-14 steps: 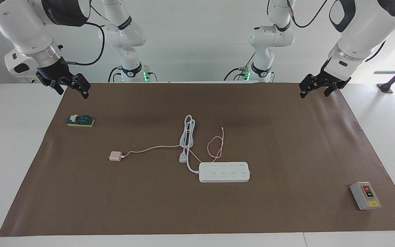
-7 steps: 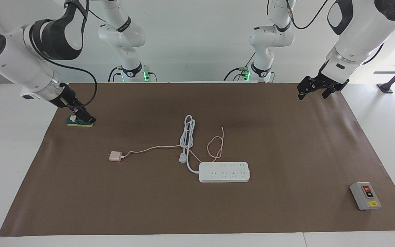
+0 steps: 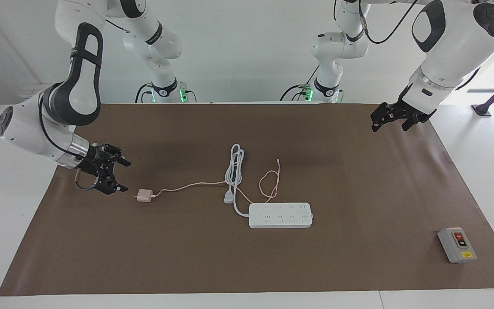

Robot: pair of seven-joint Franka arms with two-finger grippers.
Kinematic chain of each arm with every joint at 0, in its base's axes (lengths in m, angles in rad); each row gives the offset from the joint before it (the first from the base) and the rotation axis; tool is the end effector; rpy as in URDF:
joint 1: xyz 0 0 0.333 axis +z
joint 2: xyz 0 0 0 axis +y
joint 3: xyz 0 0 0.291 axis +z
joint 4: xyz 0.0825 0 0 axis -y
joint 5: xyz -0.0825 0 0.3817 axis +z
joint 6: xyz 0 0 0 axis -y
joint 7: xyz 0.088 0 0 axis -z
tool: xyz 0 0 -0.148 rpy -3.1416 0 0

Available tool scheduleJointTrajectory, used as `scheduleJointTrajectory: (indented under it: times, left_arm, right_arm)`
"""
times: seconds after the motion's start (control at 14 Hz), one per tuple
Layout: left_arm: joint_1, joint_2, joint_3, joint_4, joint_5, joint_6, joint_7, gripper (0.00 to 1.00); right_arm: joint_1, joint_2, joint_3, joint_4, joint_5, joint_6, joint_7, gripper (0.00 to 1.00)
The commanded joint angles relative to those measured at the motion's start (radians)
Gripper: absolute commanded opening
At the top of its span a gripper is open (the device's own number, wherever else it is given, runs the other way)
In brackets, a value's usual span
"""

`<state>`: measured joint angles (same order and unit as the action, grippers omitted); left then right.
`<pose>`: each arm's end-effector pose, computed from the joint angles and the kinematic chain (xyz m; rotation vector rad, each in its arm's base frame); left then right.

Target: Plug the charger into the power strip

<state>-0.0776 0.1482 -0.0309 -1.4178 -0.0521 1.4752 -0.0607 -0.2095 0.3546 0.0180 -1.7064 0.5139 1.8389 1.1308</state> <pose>0.5759 -0.0698 0.5379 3.0884 -0.0777 -0.1471 0.6144 -0.0599 0.3206 -1.9952 1.8925 0.5811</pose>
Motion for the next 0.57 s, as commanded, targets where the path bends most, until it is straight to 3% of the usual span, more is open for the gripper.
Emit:
scheduleJointTrajectory:
  times: [0.0, 0.29, 0.5]
  left_arm:
    - [0.002, 0.065, 0.005, 0.046, -0.069, -0.004, 0.076, 1.0]
    - [0.013, 0.12, 0.005, 0.043, -0.297, 0.025, 0.087, 1.0]
    - [0.039, 0.198, 0.006, 0.034, -0.584, 0.051, 0.12, 1.0]
  right_arm:
    - [-0.016, 0.059, 0.011, 0.005, 0.086, 0.017, 0.017, 1.0]
    - [-0.017, 0.11, 0.011, -0.002, 0.15, 0.011, -0.058, 1.0]
    - [-0.04, 0.135, 0.011, -0.004, 0.155, 0.014, -0.12, 1.0]
